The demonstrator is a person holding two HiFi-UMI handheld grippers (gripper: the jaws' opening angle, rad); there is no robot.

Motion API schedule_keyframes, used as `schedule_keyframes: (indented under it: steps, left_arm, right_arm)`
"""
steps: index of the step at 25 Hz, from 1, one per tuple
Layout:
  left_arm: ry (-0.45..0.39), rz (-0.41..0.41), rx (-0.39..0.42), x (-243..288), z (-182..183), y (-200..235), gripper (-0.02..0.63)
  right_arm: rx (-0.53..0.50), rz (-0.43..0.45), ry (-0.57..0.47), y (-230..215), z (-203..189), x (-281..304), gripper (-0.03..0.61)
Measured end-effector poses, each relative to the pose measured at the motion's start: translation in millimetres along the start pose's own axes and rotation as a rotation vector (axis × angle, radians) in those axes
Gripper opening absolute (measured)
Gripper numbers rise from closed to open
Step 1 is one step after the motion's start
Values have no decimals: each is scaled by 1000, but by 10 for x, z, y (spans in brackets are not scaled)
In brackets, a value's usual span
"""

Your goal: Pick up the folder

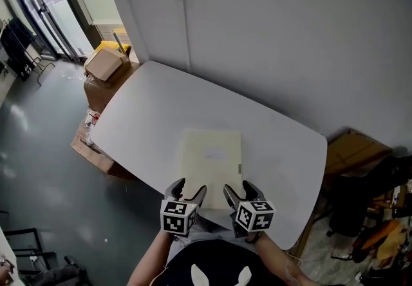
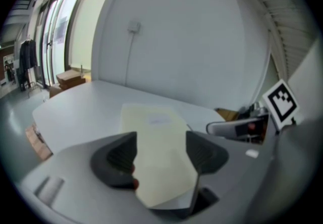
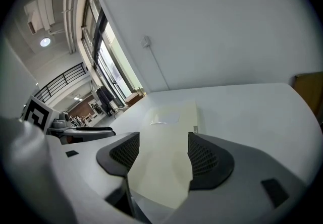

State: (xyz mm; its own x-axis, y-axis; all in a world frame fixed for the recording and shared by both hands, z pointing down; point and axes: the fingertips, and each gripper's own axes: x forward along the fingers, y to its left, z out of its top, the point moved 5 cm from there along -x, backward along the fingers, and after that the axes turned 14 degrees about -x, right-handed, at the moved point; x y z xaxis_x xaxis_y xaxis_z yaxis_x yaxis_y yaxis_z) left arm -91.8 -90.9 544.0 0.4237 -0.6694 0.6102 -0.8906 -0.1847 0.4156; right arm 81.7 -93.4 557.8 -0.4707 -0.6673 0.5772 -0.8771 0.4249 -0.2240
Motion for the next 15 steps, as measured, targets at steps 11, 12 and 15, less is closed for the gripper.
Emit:
schedule_keyframes:
  steps: [11, 12, 15]
  left_arm:
    - [58, 54, -29, 163, -52, 221, 298]
    - [64, 55, -35, 182, -52, 235, 301]
    - [80, 64, -41, 252, -56, 294, 308]
  right_arm:
    - [42, 0, 63, -189, -109, 209, 268]
    - [46, 1, 68, -205, -112, 220, 268]
    - [51, 6, 80, -247, -124, 272, 270]
